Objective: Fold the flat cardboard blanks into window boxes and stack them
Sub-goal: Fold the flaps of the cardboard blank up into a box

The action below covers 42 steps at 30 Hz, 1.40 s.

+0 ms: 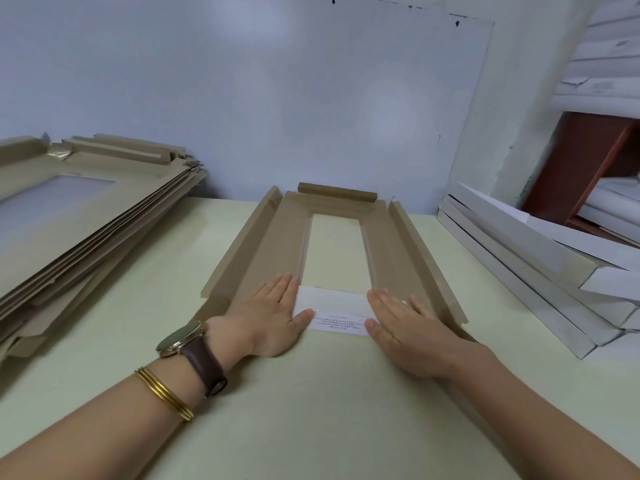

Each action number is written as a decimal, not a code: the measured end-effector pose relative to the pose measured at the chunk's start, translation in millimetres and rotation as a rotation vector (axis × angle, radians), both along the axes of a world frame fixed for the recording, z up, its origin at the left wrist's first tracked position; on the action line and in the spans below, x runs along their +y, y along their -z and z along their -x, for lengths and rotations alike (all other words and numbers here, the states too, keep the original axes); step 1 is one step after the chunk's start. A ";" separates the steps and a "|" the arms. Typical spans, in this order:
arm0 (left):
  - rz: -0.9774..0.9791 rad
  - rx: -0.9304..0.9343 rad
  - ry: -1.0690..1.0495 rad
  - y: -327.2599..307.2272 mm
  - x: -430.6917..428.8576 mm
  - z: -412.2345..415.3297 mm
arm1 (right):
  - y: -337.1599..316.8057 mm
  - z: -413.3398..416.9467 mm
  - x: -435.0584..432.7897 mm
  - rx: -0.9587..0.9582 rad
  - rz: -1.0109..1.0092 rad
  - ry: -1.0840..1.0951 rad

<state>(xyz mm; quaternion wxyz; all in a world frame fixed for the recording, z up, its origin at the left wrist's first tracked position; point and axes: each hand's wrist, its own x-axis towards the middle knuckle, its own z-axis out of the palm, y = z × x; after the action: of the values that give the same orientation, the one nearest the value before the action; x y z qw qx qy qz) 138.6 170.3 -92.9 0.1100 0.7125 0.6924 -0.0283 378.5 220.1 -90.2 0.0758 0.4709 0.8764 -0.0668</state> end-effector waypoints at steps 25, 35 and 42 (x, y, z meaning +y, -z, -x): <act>-0.141 -0.212 -0.096 2.5 -8.3 -23.8 | -1.7 -18.3 21.4 0.172 -0.014 0.190; -0.436 -0.617 -0.209 -15.4 -8.1 -19.6 | -14.9 -19.9 15.7 0.485 -0.052 0.257; -0.390 -0.858 -0.409 -23.5 -7.7 -4.5 | -21.7 -31.6 11.6 0.576 -0.106 0.331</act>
<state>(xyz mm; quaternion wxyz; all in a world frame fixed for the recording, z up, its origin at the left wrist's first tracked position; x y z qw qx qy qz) 143.1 162.6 -69.4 0.2526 0.5173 0.7026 0.4183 410.0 231.7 -68.4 -0.2117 0.5721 0.7755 -0.1628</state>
